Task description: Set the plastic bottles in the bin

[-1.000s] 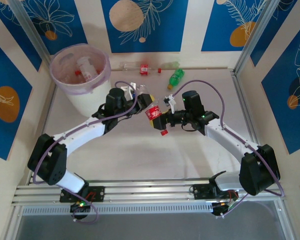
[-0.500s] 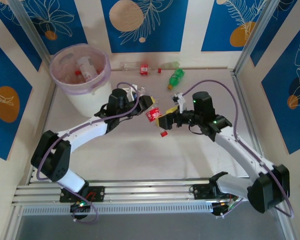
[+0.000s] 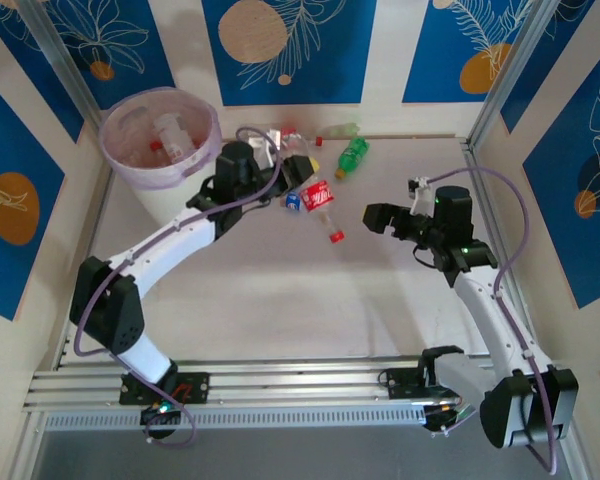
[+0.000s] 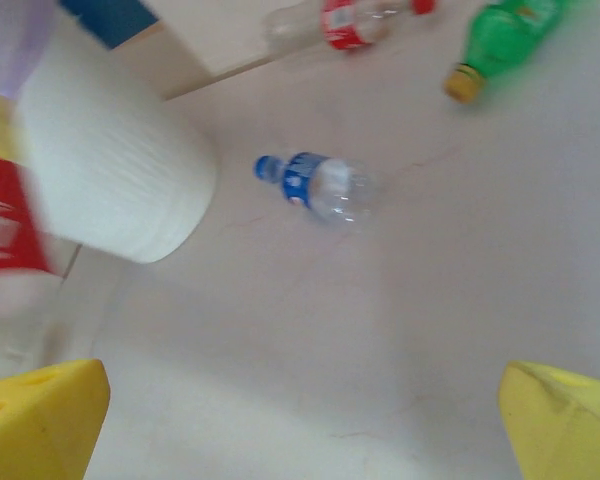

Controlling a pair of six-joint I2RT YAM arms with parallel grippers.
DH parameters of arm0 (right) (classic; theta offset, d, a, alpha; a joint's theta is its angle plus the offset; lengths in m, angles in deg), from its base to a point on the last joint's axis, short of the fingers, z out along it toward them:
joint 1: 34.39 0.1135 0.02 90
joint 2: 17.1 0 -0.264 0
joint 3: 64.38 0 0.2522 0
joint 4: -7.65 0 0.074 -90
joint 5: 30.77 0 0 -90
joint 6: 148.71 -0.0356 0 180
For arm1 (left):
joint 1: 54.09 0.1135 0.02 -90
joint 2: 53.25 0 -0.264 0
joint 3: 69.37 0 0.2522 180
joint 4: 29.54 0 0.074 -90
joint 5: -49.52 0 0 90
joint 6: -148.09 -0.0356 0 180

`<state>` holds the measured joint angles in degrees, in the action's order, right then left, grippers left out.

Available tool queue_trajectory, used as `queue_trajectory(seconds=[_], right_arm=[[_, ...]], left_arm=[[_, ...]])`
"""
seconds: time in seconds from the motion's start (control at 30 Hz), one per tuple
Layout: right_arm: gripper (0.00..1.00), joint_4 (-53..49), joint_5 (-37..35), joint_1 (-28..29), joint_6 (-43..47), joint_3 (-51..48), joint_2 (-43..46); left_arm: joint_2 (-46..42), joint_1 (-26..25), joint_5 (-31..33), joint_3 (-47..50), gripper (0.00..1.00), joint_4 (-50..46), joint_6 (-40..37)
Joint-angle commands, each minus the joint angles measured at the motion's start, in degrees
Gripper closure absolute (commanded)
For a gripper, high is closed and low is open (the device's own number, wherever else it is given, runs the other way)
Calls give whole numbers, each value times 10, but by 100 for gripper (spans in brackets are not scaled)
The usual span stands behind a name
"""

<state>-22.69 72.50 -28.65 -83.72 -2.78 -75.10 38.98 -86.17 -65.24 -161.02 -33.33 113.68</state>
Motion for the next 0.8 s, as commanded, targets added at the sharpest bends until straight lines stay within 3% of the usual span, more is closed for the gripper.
queue_trajectory(seconds=[0.0,0.1,0.23,0.5,0.67,0.77], right_arm=[[0,-24,-8,-9,-31,-17,15],[0,-29,-6,-15,-27,-25,15],[1,-31,2,-22,-27,-27,14],[1,-29,13,-26,-18,-30,2],[1,-34,20,-26,-12,-33,-1],[1,-34,20,-29,-8,-34,-9]], left_arm=[[-5,37,-25,-88,100,-58,-47],[-5,85,-27,-156,100,-115,-71],[-5,175,-62,-213,100,-122,-43],[-12,350,-42,-273,100,-189,-55],[4,448,-9,-308,100,-264,-126],[16,467,25,-344,100,-331,-187]])
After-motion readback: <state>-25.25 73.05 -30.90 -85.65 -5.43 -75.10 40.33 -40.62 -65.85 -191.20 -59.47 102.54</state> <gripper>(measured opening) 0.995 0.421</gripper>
